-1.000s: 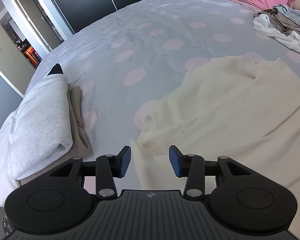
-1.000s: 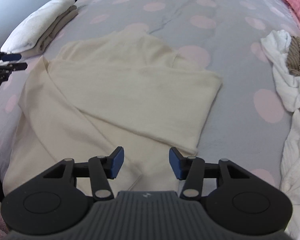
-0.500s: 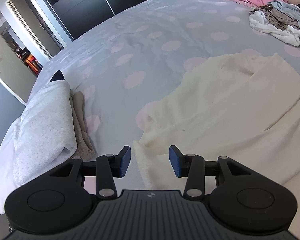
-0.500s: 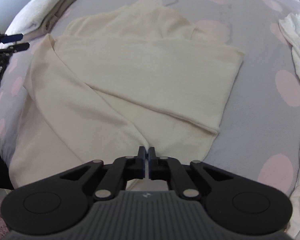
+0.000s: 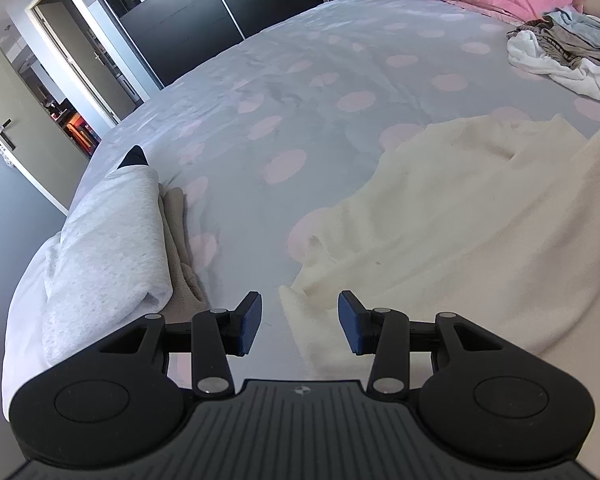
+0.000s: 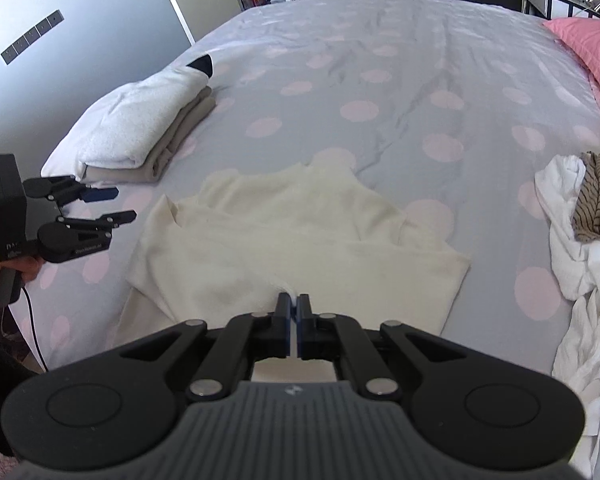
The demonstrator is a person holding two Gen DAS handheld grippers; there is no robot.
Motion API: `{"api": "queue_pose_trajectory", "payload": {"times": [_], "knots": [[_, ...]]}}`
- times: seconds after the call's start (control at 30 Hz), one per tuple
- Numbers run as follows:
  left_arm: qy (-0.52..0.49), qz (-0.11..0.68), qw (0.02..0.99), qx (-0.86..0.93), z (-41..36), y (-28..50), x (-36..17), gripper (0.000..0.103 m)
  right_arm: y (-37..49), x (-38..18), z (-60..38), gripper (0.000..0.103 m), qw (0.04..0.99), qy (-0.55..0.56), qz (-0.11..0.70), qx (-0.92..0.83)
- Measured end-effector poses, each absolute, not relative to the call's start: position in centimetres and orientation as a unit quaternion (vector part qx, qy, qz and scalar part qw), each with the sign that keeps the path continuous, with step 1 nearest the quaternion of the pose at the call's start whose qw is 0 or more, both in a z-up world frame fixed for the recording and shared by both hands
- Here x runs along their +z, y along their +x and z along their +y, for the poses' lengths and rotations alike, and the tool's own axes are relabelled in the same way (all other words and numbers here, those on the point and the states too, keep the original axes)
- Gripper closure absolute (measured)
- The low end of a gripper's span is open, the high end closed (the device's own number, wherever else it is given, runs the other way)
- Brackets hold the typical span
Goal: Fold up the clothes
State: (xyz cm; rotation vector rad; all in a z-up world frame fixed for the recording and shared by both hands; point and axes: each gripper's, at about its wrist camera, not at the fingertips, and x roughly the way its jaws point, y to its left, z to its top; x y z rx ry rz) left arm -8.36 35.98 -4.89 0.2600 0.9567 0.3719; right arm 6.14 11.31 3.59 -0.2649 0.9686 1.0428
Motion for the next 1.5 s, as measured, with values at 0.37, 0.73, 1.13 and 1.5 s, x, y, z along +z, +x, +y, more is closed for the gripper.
{"api": "queue_pose_trajectory", "payload": {"times": [0.37,0.73,1.13,1.5], "knots": [[0.124,0.461,0.860,0.183,36.5,-8.7,-5.2,0.063,13.0,2.0,11.6,0.100,0.809,-0.107,0.464,0.345],[0.139,0.472,0.854,0.166,36.7,-9.0,-6.6,0.063,17.0,-6.5,13.7,0.097,0.808,-0.148,0.518,0.240],[-0.014,0.463,0.870,0.170,43.2,-7.1,-7.2,0.060,18.4,-6.9,12.2,0.076,0.815,-0.096,0.522,0.233],[-0.115,0.475,0.850,0.197,46.6,-5.5,-9.7,0.060,20.6,-8.9,13.8,0.072,0.808,-0.052,0.534,0.243]]}}
